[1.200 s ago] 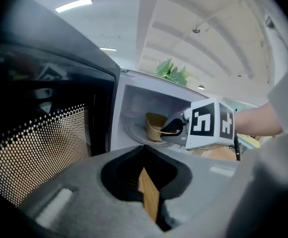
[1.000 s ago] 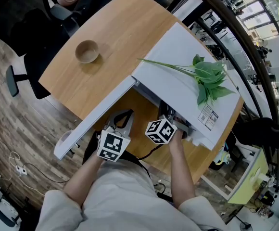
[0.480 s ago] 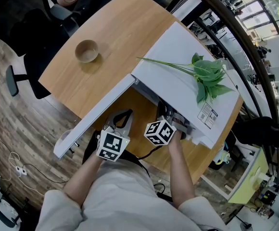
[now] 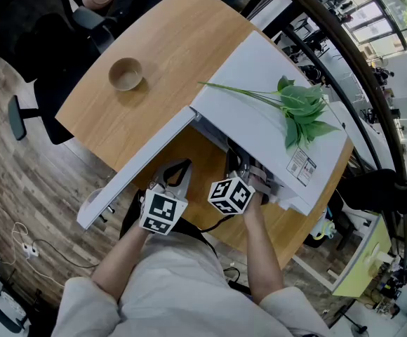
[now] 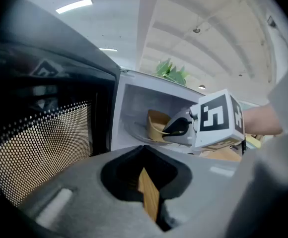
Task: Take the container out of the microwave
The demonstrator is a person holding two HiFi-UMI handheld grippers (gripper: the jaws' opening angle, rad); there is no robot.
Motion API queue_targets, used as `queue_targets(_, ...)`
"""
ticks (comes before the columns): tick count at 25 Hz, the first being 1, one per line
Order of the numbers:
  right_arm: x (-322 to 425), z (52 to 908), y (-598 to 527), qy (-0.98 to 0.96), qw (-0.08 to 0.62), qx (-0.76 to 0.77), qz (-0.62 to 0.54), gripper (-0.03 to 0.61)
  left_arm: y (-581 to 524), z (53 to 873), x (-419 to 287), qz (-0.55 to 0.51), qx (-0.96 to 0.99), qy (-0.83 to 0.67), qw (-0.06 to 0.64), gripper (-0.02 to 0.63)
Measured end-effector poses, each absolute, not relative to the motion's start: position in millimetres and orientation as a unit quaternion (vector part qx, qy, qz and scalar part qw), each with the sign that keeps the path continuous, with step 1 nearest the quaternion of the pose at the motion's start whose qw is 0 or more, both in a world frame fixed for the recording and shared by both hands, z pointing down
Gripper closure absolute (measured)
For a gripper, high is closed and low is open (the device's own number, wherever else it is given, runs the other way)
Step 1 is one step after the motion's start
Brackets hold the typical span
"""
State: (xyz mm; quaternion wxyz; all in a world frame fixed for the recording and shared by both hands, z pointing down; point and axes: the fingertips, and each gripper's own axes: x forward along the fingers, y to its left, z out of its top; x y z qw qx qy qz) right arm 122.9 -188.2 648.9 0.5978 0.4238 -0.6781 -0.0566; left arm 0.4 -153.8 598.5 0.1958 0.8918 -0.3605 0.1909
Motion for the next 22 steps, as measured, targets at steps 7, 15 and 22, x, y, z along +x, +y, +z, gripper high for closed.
queue_targets(7, 119, 648, -184, -0.681, 0.596, 0.421, -0.059, 0.538, -152, 599, 1, 0.19, 0.892, -0.361, 0.195, 0.611)
queue_targets(15, 113, 645, -179, -0.686, 0.592, 0.418, -0.059, 0.538, -149, 599, 0, 0.19, 0.891, -0.362, 0.195, 0.611)
queue_targets(22, 109, 643, -175, -0.69, 0.588, 0.418, -0.062, 0.538, -146, 598, -1, 0.191, 0.891, -0.364, 0.193, 0.611)
